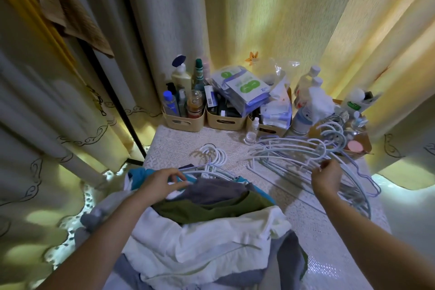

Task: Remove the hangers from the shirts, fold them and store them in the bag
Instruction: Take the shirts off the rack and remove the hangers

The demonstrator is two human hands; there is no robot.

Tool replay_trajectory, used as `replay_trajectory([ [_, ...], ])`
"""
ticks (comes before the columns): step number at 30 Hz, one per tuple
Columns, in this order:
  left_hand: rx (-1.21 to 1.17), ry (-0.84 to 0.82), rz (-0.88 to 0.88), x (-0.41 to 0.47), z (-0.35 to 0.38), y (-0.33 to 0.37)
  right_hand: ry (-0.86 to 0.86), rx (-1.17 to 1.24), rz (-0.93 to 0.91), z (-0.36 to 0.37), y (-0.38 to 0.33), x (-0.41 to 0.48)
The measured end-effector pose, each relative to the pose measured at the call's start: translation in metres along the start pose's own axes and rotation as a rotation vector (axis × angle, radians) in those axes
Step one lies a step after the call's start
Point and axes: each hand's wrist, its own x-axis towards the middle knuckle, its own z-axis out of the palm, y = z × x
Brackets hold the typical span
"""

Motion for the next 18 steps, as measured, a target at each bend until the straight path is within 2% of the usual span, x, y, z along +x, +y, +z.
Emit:
replay_trajectory([
  [2, -0.01, -0.24, 0.046, -0.007, -0.003, 0.004, 0.043, 0.017, -0.028, 0.006, -0.007, -0.016],
  [4, 0.048, -0.499, 0.116, -0.016, -0.004, 0.012, -0.019, 0.046, -0.211, 0.018, -0.019, -0.04],
  [5, 0.071, -0.585, 0.142, -0.021, -0.003, 0.016, -0.131, 0.063, -0.32, 0.025, -0.026, -0.052],
  [7, 0.096, -0.679, 0.165, -0.025, 0.001, 0.019, -0.503, 0.056, -0.496, 0.035, -0.043, -0.077],
  [9, 0.104, -0.731, 0.162, -0.026, 0.003, 0.017, -0.911, 0.0, -0.633, 0.041, -0.057, -0.1],
  [11, 0.092, -0.754, 0.172, -0.025, 0.003, 0.014, -1.184, -0.053, -0.706, 0.044, -0.063, -0.117],
  [13, 0.05, -0.648, 0.197, -0.023, 0.004, 0.012, -1.365, -0.106, -0.67, 0.043, -0.063, -0.126],
  [14, 0.02, -0.505, 0.198, -0.02, 0.007, 0.011, -1.436, -0.129, -0.624, 0.041, -0.061, -0.128],
  [16, 0.041, -0.105, 0.131, -0.011, 0.011, 0.007, -1.548, -0.183, -0.553, 0.036, -0.059, -0.13],
  [17, 0.15, 0.059, 0.069, -0.006, 0.012, 0.006, -1.591, -0.212, -0.535, 0.034, -0.059, -0.131],
  [18, 0.277, 0.135, -0.005, -0.002, 0.012, 0.004, -1.62, -0.235, -0.528, 0.033, -0.059, -0.133],
])
